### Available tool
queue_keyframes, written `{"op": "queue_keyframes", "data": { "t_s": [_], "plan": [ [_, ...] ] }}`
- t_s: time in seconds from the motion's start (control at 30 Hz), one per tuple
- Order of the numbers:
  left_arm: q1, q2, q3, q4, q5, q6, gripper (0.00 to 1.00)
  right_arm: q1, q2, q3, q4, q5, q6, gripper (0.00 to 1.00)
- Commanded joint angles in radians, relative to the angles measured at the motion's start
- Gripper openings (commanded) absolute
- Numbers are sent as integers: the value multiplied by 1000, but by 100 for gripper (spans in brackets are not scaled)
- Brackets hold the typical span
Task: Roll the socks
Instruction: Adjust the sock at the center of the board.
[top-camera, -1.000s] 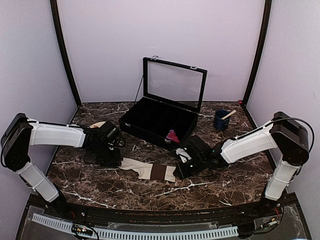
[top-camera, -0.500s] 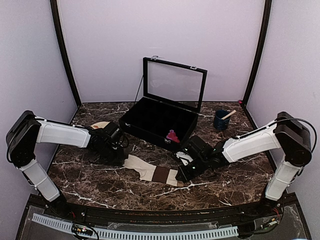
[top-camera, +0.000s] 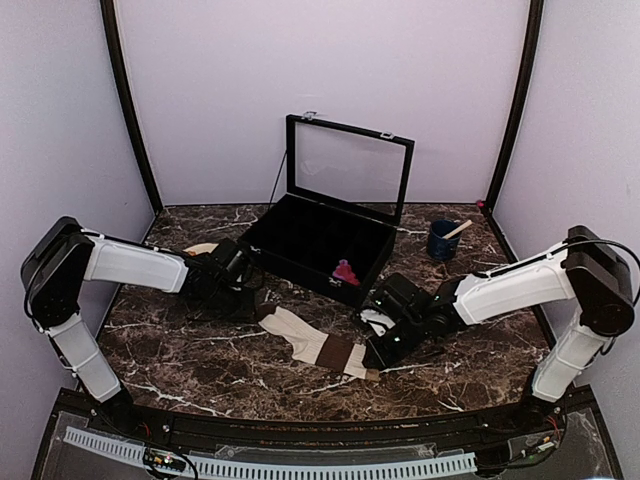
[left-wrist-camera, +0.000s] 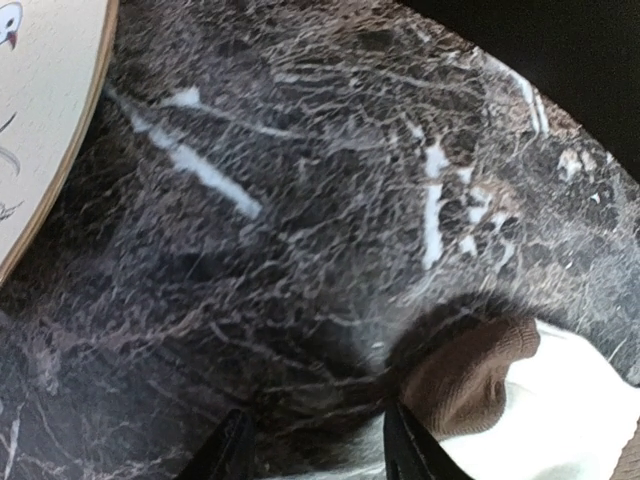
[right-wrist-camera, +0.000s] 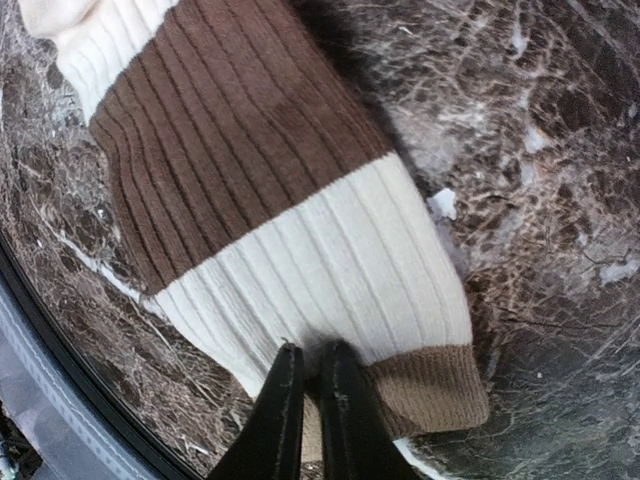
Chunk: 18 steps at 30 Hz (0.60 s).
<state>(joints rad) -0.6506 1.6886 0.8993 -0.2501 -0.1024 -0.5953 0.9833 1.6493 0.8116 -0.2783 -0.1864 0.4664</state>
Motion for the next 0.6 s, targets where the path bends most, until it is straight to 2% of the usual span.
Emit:
{"op": "queue_keyframes", "data": {
  "t_s": [0.0, 0.23, 0.57],
  "plan": [
    [6, 12, 15, 35, 8, 19, 49, 6, 26, -34, -294, 95, -14, 12],
    [6, -66, 21, 43, -13, 18, 52, 5, -37, 29, -309, 144, -13, 24],
    [6, -185, 13, 23, -25, 33, 55, 7, -92, 77, -220, 133, 22, 36]
  ]
}}
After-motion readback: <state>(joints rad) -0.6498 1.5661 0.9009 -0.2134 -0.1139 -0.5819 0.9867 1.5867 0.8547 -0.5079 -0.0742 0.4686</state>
